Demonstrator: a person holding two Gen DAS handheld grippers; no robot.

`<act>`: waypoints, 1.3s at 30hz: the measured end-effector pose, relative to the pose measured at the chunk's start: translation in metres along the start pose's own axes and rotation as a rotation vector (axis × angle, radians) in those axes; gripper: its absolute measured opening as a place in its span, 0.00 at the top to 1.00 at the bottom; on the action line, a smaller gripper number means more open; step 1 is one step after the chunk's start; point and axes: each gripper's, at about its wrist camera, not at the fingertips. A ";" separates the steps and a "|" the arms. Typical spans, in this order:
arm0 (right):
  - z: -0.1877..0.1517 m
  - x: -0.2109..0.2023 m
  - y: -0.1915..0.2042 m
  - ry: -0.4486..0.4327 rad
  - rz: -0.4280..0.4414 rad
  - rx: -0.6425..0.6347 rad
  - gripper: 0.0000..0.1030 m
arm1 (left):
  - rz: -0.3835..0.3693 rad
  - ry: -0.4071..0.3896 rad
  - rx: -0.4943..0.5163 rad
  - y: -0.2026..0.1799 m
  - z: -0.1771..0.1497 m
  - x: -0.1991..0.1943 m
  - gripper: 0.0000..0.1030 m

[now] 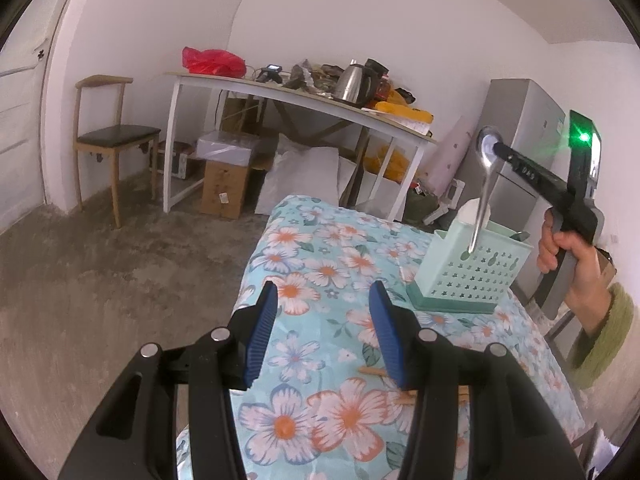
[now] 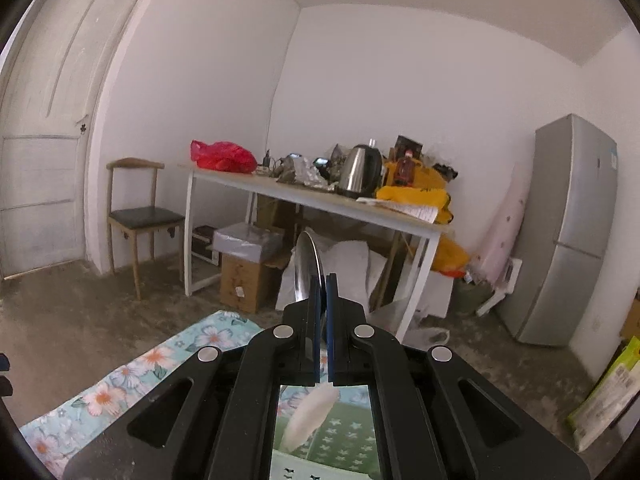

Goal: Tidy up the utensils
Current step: 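Lower the metal spoon into the mint holder and open the right gripper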

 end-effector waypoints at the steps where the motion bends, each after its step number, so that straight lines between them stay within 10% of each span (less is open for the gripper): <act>1: 0.007 -0.004 -0.006 -0.022 0.002 0.029 0.99 | 0.002 -0.001 -0.002 0.002 -0.001 -0.001 0.55; 9: 0.018 0.002 -0.008 -0.091 -0.116 0.048 0.99 | 0.011 0.007 -0.025 0.011 -0.009 -0.007 0.55; 39: -0.061 -0.027 0.008 0.096 0.082 -0.017 0.98 | 0.014 0.014 -0.008 0.000 -0.007 -0.006 0.55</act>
Point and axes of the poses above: each gripper's, at about its wrist camera, not at the fingertips, and x roughly the way its jaws point, y to its left, z to its top, and after that the axes turned 12 degrees about y, right-handed
